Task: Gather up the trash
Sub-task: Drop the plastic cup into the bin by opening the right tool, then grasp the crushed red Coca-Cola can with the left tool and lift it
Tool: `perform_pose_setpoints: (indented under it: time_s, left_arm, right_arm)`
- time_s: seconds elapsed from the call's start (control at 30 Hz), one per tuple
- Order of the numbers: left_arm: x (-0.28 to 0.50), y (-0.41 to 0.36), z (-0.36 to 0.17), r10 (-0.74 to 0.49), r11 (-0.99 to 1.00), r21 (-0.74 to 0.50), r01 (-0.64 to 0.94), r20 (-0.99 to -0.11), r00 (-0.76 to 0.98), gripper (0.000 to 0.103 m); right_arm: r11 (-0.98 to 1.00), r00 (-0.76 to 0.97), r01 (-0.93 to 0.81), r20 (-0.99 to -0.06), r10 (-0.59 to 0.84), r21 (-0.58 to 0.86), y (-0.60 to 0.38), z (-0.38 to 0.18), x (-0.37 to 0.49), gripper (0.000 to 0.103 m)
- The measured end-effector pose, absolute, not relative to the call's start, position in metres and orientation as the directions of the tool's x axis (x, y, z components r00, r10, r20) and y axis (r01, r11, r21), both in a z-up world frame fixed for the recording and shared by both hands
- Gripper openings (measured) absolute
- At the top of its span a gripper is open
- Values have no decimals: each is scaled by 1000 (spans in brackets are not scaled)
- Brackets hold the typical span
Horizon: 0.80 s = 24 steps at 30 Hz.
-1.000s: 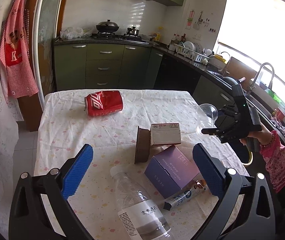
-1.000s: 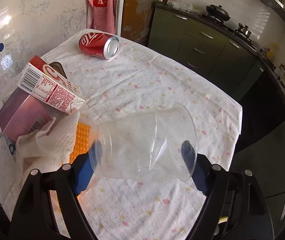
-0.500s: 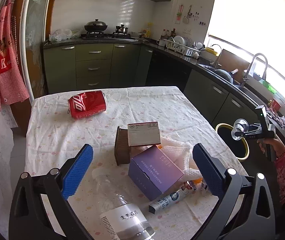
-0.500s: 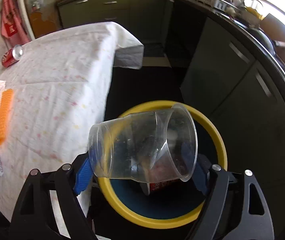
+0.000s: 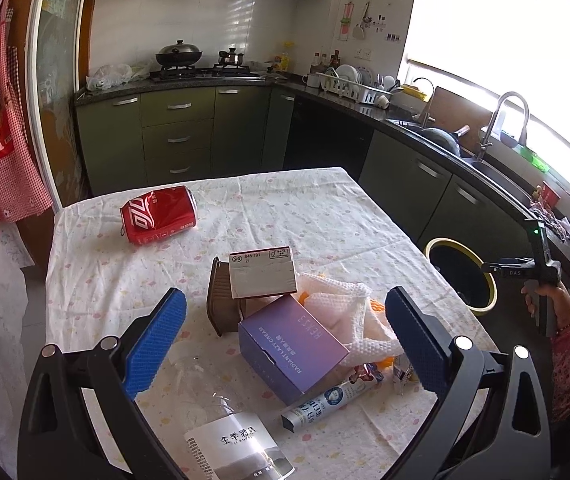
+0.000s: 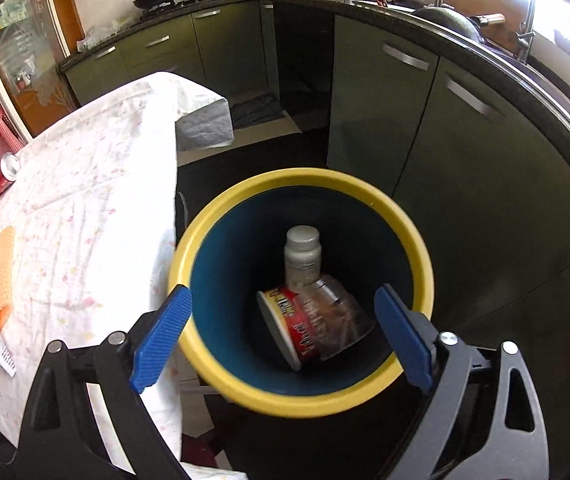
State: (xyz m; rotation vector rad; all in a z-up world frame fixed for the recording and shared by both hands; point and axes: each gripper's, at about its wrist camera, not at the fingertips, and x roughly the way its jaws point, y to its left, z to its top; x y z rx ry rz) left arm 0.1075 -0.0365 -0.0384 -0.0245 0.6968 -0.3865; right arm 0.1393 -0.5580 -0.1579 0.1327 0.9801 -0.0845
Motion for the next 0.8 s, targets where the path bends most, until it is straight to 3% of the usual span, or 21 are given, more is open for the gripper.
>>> perform_pose_setpoints:
  time_s: [0.4,0.6,0.8]
  left_arm:
    - [160,-15,-19,-279,950,-70,305,-633,722,98]
    - [227,10,-13,-432,882,-132,452,-611,664,98]
    - [302,22,-31,-372,793,115,598,-686,625,98]
  right_arm:
    - [993,563,66,-825,43,97,-519,-155,132,88]
    - [993,540,76,-841,34,89,-515,-160,140,88]
    - [992,522,102,-853,10,74,-513,-162,150,88]
